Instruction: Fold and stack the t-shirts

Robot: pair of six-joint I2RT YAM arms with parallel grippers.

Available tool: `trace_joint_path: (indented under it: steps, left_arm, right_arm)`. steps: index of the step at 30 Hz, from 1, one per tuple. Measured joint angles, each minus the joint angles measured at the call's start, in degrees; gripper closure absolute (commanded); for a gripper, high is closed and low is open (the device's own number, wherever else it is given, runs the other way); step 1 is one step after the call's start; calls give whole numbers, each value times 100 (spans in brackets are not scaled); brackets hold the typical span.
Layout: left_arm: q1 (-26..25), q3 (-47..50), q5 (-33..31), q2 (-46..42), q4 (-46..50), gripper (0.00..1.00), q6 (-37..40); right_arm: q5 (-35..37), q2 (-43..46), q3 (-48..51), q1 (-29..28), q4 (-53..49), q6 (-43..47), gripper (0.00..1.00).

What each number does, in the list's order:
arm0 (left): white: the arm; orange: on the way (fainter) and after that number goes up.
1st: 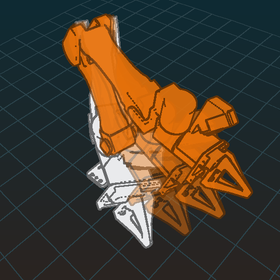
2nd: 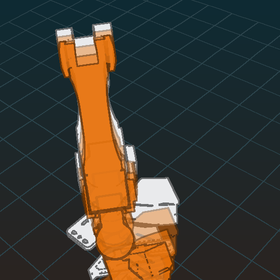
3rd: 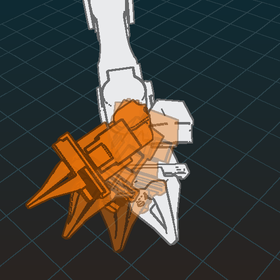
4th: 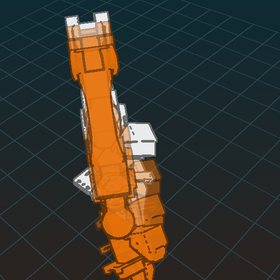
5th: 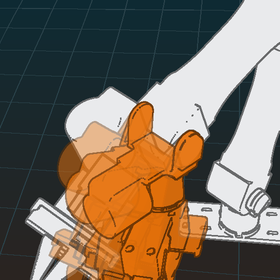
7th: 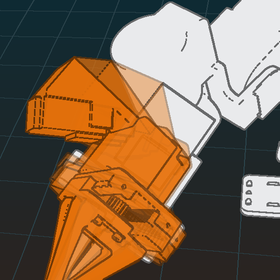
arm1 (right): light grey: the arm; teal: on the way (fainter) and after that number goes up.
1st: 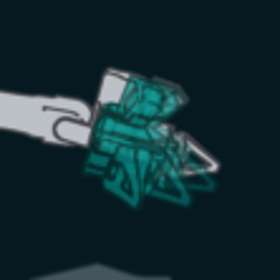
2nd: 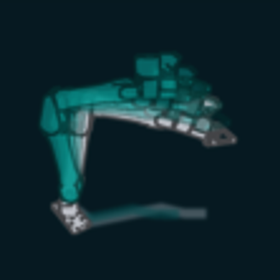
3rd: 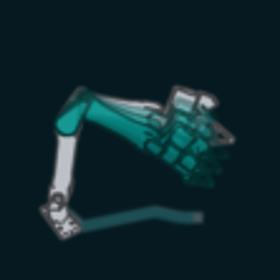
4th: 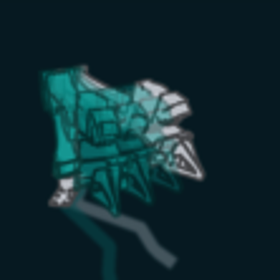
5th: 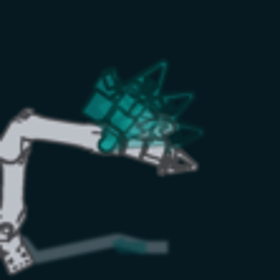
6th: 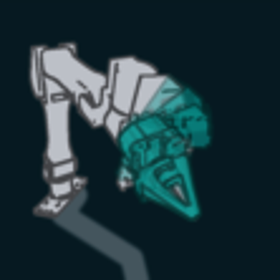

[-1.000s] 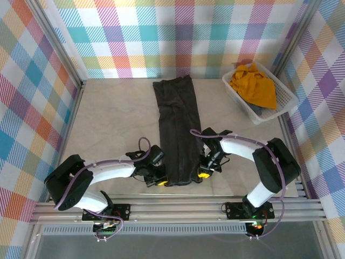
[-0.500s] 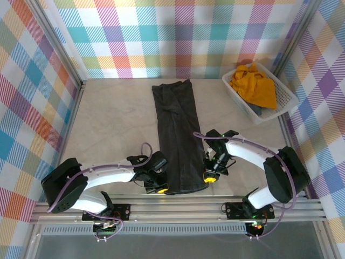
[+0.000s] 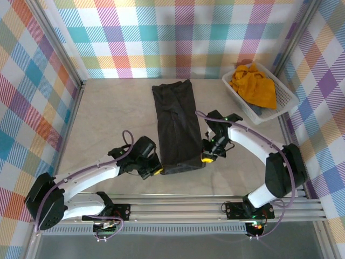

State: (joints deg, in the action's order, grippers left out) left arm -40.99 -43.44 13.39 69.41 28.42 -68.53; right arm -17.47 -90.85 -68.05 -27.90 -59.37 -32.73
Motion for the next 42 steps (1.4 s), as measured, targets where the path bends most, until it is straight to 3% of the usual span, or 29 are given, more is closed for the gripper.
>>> trace_joint_path:
  steps: [5,14,26,27,28,31,35,42]
  left_arm:
    - [776,-1161,4,1001,-9,100,367]
    - [1563,-2509,-44,2588,-17,100,1130]
    - [1989,-4030,133,4441,-297,100,1716]
    - [1993,-4177,146,4518,-286,100,1744]
    - [1998,-4317,157,4586,-271,100,1777]
    - [2009,-4422,151,4634,-240,88,1834]
    - [2037,-4389,72,4636,-109,62,1834]
    - [2057,-3871,-450,4232,122,56,1735]
  right_arm:
    - [20,-848,-946,341,116,-24,100]
    - [52,-2518,-2658,743,286,-90,100]
    - [164,-3917,-4037,1032,210,-131,100]
    - [181,-3919,-4061,1051,188,-136,99]
    - [188,-3919,-4100,1071,168,-151,91]
    - [181,-3919,-4172,1139,192,-208,73]
    - [72,-3919,-4175,1263,315,-273,64]
    - [-81,-3762,-3976,1515,632,-234,59]
